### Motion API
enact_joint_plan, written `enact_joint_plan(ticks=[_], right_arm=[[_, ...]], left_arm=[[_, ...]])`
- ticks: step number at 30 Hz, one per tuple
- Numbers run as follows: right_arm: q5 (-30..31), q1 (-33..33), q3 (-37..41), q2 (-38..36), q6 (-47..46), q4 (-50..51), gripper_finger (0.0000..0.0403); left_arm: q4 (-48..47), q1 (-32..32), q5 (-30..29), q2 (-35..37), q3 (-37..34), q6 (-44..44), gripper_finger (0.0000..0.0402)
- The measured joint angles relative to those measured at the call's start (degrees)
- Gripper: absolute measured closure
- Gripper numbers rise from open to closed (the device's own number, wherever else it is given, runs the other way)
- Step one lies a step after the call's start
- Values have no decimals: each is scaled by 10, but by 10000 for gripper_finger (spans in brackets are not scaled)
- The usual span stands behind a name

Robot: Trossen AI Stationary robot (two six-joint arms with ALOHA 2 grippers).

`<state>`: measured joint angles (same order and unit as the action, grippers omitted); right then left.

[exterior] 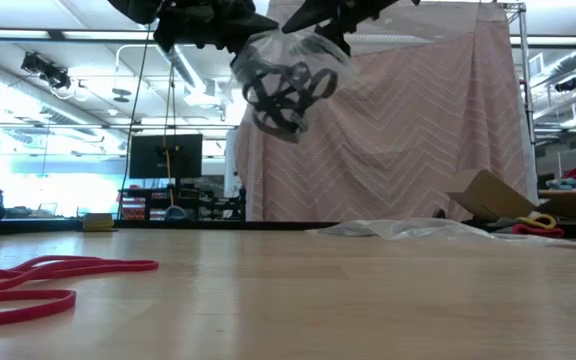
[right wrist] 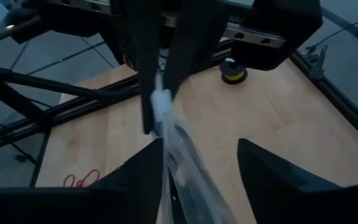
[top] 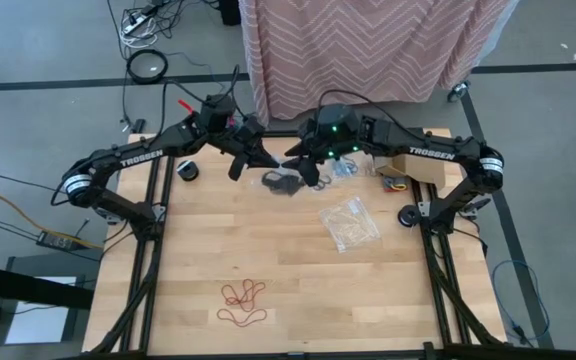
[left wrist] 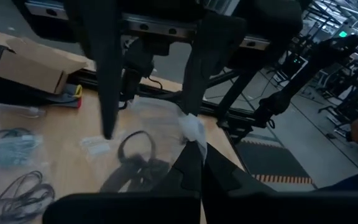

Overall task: Sort rubber bands
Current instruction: Close the left transparent zip bag

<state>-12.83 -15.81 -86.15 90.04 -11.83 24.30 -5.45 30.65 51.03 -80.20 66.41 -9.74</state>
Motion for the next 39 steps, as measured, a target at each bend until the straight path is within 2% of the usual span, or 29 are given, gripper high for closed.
enact_joint_plan(ticks=[3,7,8,18,31,39], right_arm=[[1,1,0,0,-10,2,261],[-2,1,0,0,5,8,374],[-4,1,0,0,11,6,387],[-14,3,0,0,3,4,402],[-39,4,0,0,0,17,403],[-44,4,0,0,0,16,403]], left_arm=[[0,0,0,0,0,-2,402],[-1,0,-3,0,0,-7,402],[-1,0,-3,0,0,-7,402],[-4,10,-3,0,0,-5,390],[-32,31,-2,0,0,5,279],[-19,31,-1,0,0,5,262]])
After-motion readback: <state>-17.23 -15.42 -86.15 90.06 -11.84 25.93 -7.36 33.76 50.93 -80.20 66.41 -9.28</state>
